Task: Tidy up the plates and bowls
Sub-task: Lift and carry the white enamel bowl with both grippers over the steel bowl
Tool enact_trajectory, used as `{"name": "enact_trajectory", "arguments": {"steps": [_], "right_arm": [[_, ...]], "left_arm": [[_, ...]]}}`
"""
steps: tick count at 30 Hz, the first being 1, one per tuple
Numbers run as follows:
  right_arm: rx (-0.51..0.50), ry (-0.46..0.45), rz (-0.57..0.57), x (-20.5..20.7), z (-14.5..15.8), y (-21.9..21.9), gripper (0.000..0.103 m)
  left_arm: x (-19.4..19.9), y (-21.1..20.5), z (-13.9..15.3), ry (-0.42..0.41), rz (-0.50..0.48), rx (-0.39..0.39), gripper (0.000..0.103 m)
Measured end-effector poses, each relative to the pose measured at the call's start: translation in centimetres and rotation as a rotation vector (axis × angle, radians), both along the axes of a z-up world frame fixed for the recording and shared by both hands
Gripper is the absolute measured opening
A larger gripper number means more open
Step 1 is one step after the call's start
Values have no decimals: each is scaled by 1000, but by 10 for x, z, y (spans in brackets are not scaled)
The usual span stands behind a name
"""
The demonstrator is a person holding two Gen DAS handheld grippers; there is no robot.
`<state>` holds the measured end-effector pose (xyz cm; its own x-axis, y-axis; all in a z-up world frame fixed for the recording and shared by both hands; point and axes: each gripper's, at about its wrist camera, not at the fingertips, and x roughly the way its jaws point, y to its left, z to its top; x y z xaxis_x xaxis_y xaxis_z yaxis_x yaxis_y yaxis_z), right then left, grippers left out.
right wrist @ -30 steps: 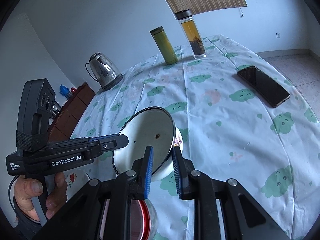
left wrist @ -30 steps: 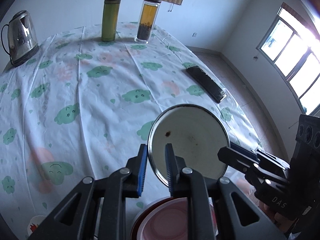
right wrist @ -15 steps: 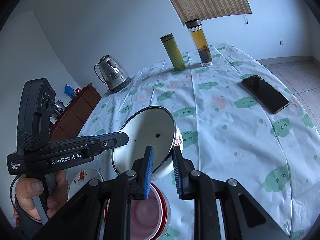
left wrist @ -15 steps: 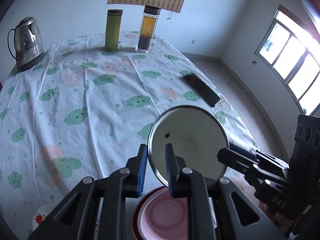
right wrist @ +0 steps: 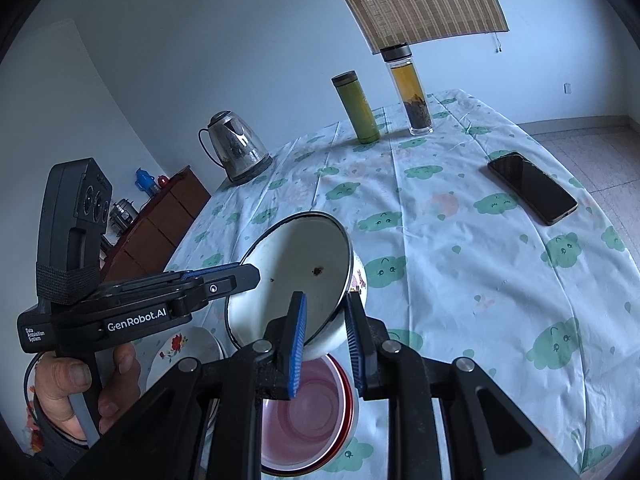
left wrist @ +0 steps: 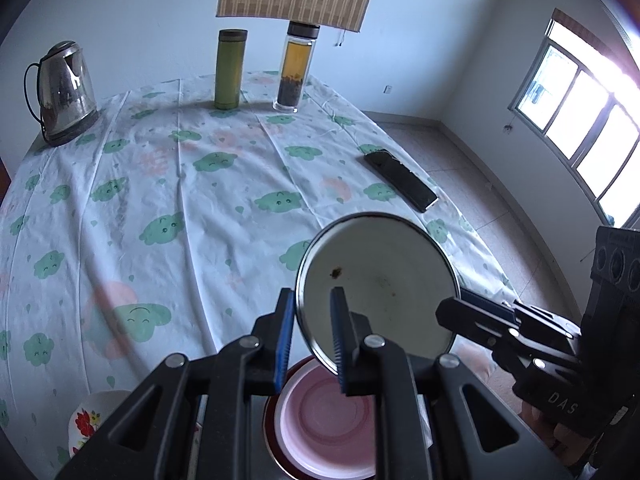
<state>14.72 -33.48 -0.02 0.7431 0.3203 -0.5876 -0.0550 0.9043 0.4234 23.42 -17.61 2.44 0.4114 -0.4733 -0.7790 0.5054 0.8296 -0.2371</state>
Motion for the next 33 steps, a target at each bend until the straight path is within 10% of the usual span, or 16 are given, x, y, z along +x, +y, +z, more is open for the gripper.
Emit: {"name": "enact_trajectory", "arguments": {"steps": [33], "right_arm": [[26, -2, 20, -30, -8, 13, 22]], "left_arm": [[-37, 21, 1, -23, 15, -34, 15]]}}
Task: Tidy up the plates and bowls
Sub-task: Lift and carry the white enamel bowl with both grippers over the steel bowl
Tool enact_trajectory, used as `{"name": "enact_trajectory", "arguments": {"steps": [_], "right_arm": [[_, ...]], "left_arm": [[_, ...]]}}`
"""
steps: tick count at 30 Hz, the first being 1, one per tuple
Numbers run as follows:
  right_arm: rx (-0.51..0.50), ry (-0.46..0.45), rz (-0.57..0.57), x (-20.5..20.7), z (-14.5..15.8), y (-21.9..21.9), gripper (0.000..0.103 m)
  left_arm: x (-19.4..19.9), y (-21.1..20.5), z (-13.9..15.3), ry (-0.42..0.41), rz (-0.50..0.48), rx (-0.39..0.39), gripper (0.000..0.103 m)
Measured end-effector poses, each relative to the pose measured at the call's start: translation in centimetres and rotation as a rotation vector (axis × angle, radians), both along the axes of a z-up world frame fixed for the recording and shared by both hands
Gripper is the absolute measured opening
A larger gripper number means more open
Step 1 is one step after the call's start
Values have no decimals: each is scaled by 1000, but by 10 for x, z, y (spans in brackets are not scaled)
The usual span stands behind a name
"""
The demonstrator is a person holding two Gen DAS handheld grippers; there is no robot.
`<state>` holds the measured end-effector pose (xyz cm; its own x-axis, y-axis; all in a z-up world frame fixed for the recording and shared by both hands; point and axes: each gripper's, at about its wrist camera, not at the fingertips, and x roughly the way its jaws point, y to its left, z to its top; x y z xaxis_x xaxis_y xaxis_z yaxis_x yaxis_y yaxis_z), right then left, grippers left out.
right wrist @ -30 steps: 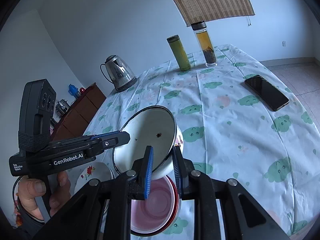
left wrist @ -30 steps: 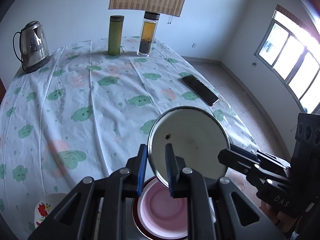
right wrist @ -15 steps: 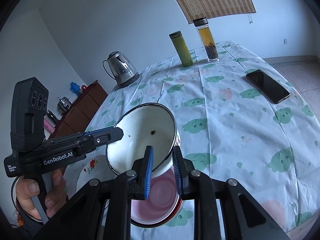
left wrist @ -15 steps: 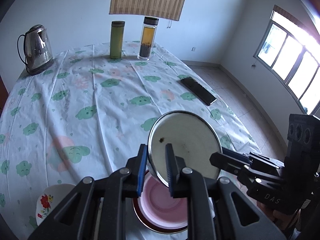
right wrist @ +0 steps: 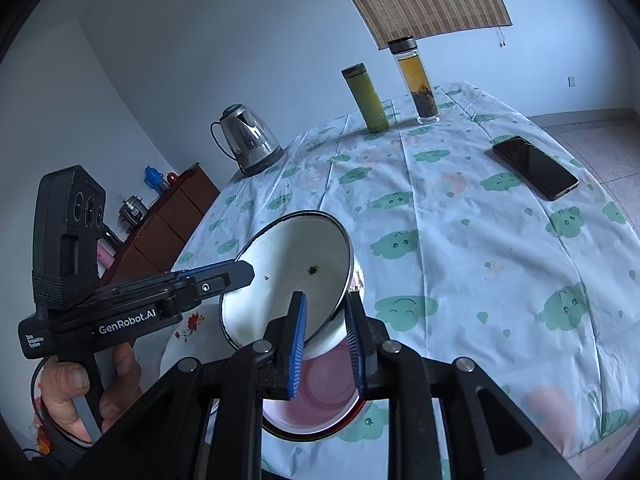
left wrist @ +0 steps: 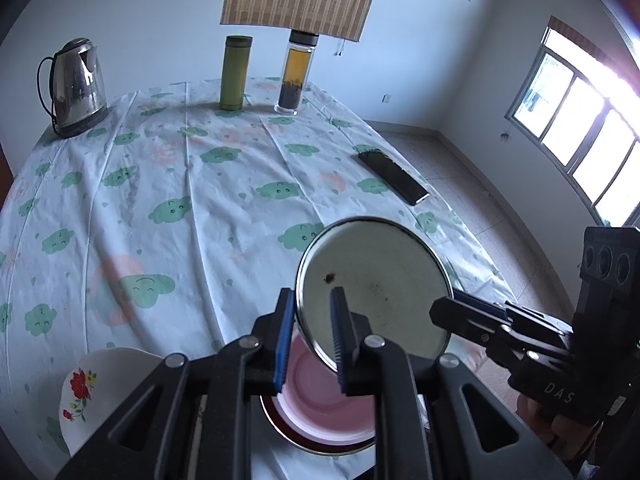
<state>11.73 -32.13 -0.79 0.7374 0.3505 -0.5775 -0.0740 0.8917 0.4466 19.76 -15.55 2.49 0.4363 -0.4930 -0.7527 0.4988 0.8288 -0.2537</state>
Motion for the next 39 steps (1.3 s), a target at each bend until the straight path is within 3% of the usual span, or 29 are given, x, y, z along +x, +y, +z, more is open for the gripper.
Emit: {"name": "enact_trajectory", "arguments": {"steps": [21, 39], "right_arm": [[-1, -17, 17, -9, 2, 7, 23], [2, 25, 32, -19, -13, 12, 23]], "left_arm": [[-15, 11, 1, -14, 15, -30, 15], [-26, 13, -9, -11, 2, -38, 18]]}}
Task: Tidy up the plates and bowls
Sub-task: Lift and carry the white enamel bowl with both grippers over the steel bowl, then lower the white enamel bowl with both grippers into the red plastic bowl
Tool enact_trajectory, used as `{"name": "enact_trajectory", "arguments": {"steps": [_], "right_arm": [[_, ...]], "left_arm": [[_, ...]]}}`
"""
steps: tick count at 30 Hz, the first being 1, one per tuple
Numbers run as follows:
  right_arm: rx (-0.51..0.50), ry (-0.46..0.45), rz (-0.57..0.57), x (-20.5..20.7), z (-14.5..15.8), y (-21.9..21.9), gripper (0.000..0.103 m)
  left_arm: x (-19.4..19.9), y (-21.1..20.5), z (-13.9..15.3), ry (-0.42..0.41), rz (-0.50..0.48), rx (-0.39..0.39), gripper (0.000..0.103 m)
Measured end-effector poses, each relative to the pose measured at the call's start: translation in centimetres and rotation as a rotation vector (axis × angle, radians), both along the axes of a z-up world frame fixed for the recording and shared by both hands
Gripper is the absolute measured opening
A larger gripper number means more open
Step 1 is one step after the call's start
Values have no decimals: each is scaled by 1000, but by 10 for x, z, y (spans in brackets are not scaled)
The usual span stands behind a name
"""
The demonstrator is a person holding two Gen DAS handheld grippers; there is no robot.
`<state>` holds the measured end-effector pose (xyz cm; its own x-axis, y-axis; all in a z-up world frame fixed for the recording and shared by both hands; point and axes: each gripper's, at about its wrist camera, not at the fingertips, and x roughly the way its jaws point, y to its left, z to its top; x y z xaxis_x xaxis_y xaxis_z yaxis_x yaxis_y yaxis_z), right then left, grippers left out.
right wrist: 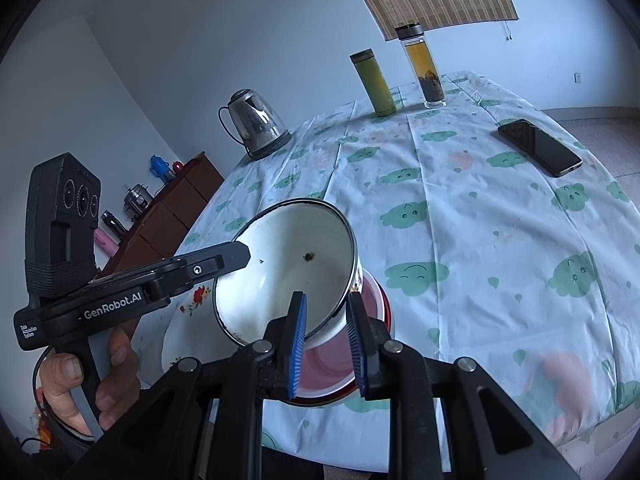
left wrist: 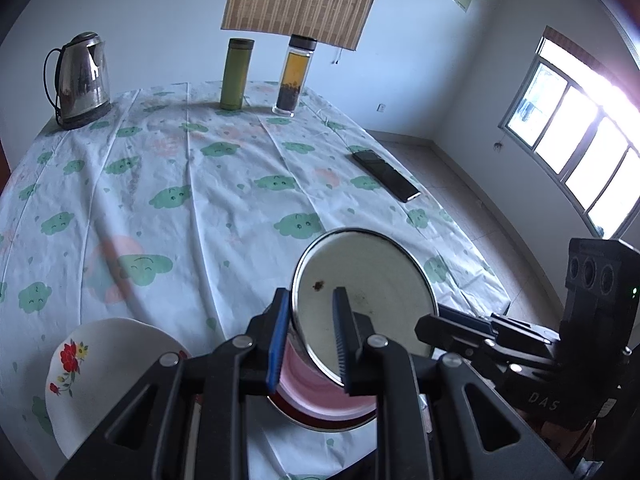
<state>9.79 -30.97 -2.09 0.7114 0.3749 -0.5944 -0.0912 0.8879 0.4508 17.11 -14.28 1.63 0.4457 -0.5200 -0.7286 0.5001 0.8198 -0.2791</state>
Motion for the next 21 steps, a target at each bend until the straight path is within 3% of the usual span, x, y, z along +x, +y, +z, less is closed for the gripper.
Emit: {"name": "enact_trajectory", "arguments": {"steps": [21], "right_arm": [[43, 62, 7, -7, -21, 1, 24]], "left_arm": [[0, 0, -13, 23, -9, 4, 18]]}}
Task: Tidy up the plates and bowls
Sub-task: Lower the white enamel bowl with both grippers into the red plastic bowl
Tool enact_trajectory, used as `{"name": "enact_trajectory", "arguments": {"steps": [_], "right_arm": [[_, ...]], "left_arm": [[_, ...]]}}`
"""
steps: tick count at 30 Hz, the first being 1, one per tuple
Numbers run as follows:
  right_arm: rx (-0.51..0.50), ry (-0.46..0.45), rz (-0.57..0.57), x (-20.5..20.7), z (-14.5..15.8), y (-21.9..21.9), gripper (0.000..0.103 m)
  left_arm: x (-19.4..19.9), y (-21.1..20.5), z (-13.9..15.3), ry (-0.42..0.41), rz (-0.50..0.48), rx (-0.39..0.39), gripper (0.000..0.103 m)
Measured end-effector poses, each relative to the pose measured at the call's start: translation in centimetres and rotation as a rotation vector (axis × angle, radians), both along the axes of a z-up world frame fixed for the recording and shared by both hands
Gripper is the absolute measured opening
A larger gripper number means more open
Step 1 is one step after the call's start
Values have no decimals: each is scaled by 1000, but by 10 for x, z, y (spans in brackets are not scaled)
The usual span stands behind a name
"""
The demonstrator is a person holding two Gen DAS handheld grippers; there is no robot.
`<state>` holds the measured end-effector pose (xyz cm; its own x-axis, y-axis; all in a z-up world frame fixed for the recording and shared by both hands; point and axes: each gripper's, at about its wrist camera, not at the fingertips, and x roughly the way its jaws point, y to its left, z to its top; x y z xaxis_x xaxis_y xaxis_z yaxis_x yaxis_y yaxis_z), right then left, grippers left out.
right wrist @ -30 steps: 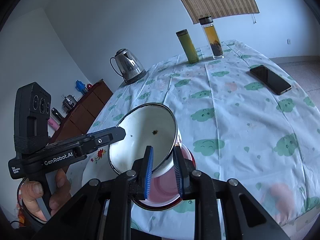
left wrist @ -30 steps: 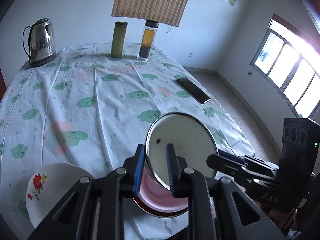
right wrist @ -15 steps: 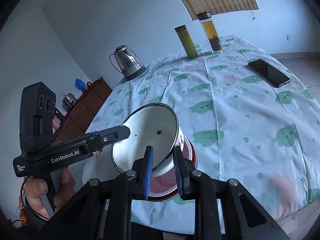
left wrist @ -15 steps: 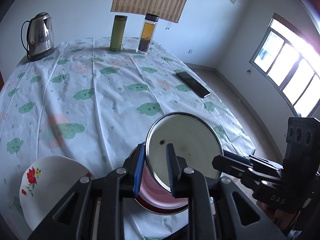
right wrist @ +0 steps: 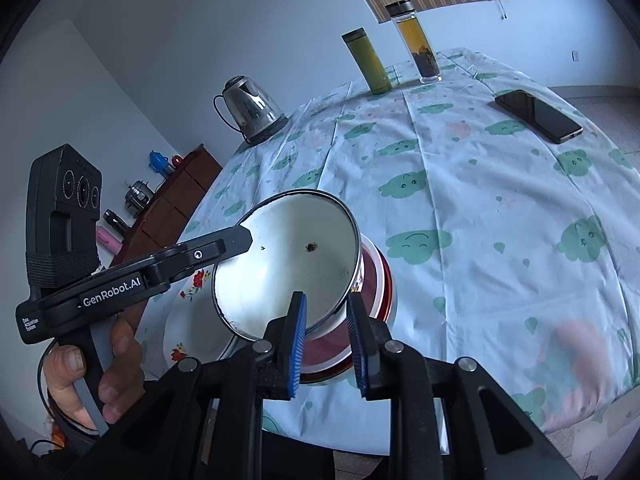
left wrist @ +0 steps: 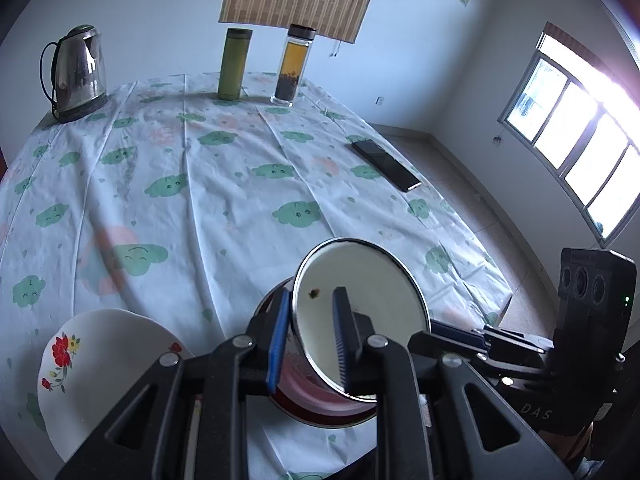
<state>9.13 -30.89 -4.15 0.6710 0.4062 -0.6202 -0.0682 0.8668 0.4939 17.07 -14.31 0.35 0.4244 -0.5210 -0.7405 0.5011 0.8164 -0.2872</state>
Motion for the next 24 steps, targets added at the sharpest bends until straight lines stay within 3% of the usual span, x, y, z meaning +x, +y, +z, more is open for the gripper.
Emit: {"name": "enact_trajectory", "arguments": {"steps": [24], "right_arm": [[-1, 21, -8, 1, -12, 1, 24]], "left_arm": [[10, 0, -33, 73, 0, 12, 20]]}}
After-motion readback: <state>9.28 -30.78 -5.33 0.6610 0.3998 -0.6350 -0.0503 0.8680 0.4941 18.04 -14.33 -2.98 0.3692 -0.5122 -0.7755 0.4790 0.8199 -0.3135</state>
